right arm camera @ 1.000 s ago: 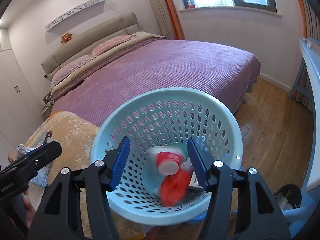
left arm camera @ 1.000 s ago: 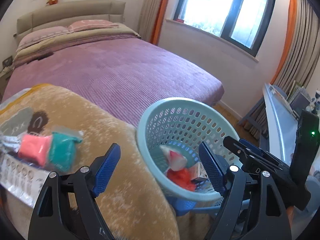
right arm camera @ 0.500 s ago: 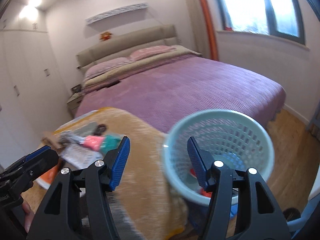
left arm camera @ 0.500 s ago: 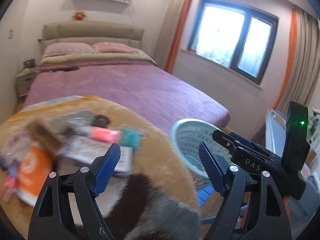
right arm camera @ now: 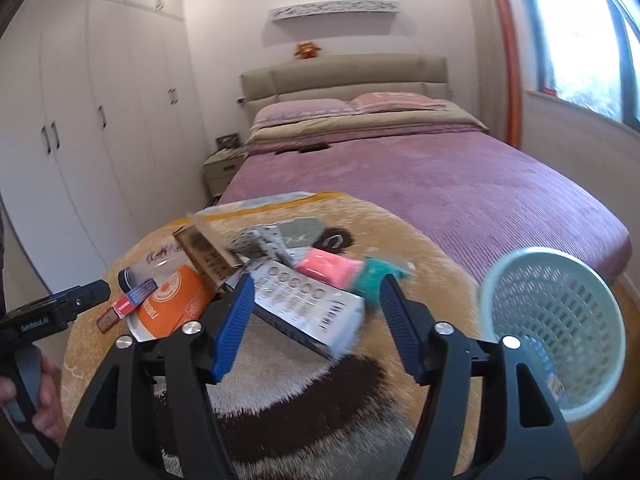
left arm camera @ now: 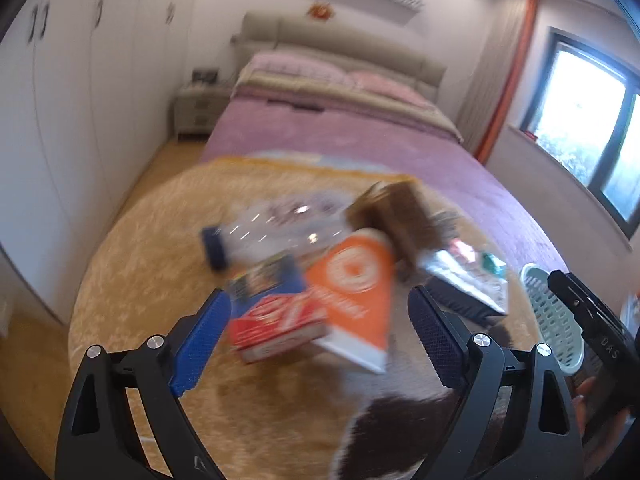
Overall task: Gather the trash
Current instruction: 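Grasp the red tiger card box with left tool while right tool grasps the white snack packet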
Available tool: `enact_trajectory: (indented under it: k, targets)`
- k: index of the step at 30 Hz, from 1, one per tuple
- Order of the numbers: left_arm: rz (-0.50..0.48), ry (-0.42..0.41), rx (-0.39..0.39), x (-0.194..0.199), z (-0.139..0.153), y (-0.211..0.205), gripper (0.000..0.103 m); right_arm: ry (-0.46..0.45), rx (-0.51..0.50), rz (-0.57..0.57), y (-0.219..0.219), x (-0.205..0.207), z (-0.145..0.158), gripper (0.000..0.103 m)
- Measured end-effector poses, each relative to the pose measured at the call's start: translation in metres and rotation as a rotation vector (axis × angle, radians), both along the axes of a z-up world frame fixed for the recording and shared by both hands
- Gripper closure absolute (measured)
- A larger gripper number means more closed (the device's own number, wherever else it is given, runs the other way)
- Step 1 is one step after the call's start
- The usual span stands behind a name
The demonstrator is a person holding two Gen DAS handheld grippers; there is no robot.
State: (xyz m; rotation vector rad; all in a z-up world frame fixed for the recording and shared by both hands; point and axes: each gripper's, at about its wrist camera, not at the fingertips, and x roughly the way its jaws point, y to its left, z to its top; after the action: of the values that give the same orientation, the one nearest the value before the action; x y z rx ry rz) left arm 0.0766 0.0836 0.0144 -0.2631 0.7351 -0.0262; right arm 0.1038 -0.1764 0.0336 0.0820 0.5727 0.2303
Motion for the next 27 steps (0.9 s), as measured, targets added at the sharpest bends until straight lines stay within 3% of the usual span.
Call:
enact_trajectory:
  k: [4,11,16,21,27]
  targets:
    - [-0.011,0.049,-0.109,0.013,-0.014,0.023,0.015,0.057,-0.009,0.029,0.004,0.029,-0.015,0.036]
    - [0.008,0.128,-0.173,0.029,-0.036,0.039,0.017,0.138,-0.043,0.030,0.008,0.063,-0.037,0.036]
    - [-0.012,0.152,-0.219,0.032,-0.046,0.040,0.030,0.183,-0.035,0.057,0.010,0.076,-0.050,0.036]
    - [-0.014,0.145,-0.209,0.031,-0.046,0.036,0.034,0.200,-0.062,0.064,0.014,0.079,-0.055,0.036]
    - [-0.023,0.103,-0.151,0.009,-0.040,0.031,0.036,0.210,-0.074,0.149,0.025,0.055,-0.055,0.036]
